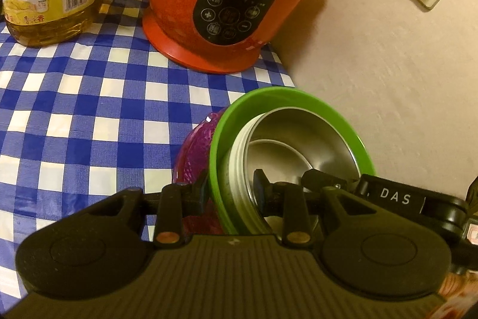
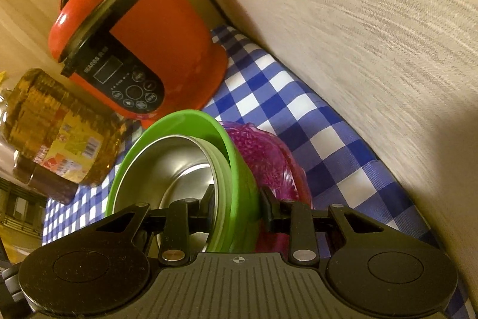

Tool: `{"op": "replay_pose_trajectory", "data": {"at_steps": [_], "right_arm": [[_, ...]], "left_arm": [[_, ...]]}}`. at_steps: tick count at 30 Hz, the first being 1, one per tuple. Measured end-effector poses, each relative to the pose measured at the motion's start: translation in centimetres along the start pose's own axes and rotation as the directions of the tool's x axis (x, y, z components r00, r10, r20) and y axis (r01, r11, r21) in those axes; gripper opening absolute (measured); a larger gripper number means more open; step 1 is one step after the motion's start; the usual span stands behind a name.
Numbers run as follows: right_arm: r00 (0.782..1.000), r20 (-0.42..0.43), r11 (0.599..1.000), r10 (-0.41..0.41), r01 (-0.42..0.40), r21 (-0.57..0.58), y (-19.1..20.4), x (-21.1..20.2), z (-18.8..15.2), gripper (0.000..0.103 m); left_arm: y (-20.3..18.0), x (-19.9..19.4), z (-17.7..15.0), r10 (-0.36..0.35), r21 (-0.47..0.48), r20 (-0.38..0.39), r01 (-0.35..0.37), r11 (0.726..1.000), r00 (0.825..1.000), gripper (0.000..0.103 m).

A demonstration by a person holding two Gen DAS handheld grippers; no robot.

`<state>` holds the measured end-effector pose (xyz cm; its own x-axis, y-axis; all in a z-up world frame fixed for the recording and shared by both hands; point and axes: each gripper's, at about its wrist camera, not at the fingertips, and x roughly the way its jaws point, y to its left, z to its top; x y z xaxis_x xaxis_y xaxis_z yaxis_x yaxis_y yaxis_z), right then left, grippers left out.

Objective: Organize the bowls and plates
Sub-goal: 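Lower the green bowl stack onto the pink plates and open both grippers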

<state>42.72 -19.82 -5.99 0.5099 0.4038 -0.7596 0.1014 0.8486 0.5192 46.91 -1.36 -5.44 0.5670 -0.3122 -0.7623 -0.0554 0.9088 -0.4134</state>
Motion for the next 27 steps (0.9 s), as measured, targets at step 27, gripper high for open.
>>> {"op": "replay_pose_trajectory", "data": {"at_steps": [27], "right_arm": [[0.999, 0.039, 0.998, 0.024, -0.021, -0.059, -0.2, 0.1, -0.9, 0.045]], "left_arm": [[-0.2, -0.5, -0.6, 0.025, 0.035, 0.067, -0.027, 0.999, 0.997, 0.031]]}}
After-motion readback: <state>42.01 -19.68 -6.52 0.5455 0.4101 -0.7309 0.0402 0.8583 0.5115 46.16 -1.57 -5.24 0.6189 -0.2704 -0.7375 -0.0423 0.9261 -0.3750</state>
